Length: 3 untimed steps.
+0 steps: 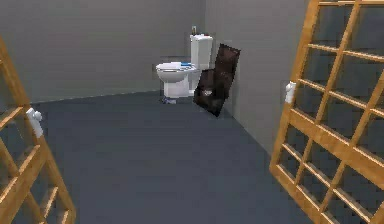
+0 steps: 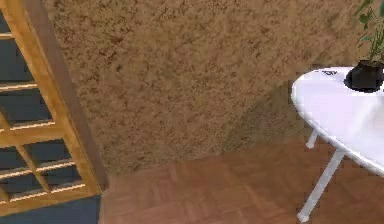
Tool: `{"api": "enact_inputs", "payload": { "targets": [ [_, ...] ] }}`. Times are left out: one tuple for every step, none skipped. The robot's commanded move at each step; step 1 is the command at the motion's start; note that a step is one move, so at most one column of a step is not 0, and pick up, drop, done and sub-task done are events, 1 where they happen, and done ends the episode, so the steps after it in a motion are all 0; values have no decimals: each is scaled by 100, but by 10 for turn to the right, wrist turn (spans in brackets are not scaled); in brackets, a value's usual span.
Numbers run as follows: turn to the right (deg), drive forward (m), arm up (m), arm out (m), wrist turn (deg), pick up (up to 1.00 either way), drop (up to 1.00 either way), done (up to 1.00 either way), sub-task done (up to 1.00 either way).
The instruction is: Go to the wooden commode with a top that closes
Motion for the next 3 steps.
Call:
{"api": "enact_inputs", "payload": {
  "targets": [
    [0, 100, 0, 0, 0, 0, 0, 0, 0],
    [0, 75, 0, 0, 0, 0, 0, 0, 0],
    [150, 0, 0, 0, 0, 0, 0, 0, 0]
  ]
}}
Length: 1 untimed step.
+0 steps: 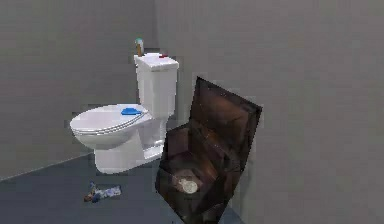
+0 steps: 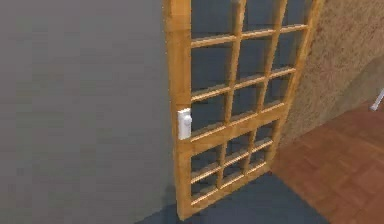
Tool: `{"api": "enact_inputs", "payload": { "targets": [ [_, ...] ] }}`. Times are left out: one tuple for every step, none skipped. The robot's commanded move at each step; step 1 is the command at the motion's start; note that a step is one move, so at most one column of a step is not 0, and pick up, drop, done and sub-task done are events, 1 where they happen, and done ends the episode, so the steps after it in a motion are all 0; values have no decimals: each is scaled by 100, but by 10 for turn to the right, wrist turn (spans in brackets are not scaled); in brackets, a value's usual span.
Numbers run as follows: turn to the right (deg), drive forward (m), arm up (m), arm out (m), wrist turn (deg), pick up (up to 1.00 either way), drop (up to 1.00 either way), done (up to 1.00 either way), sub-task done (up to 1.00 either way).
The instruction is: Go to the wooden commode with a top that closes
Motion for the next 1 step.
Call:
{"api": "enact_inputs", "payload": {
  "targets": [
    [0, 0, 0, 0, 0, 0, 0, 100, 0]
  ]
}}
